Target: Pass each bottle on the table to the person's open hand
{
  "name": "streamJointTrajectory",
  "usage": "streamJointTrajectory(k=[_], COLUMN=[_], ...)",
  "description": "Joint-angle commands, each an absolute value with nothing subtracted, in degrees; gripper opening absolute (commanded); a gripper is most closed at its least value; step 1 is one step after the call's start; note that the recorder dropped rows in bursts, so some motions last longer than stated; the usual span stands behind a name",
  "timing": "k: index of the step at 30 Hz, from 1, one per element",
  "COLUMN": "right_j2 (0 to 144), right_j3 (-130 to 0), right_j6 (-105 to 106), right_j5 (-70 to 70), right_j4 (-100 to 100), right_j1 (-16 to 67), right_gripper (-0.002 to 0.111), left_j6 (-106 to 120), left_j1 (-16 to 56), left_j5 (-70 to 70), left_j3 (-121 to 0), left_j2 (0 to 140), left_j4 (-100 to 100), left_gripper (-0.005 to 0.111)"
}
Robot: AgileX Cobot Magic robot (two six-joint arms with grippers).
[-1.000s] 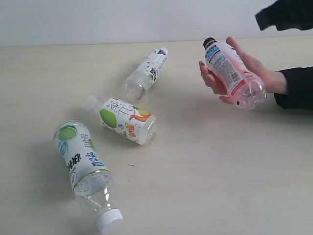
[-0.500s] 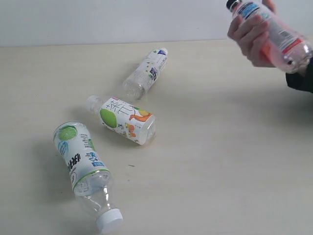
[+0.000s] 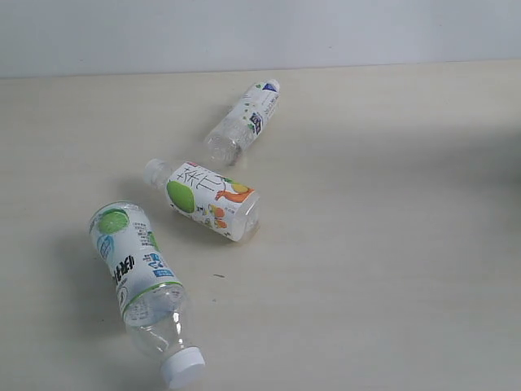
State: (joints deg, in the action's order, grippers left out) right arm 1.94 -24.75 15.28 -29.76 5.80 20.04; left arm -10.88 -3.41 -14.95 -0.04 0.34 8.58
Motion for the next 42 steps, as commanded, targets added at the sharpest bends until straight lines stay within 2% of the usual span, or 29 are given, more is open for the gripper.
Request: streamJointTrajectory(k=[1,42], right_j2=[0.6,0.0], right_j3=[-24.4,-24.4], right_j6=[14.9,14.9], right_j5=[-29.8,-30.2], right_j4=[5.6,5.4], right_j1=[20.0,20.7], right_gripper=[0.001,0.001], left_j6=[-10.9,-10.9], left_j1=[-3.5,-3.4], left_j5=[-14.6,-14.6], left_j3=[0.0,0.0], left_j2=[0.0,0.0], left_j4=[8.8,8.7], left_gripper=[0.0,0.0])
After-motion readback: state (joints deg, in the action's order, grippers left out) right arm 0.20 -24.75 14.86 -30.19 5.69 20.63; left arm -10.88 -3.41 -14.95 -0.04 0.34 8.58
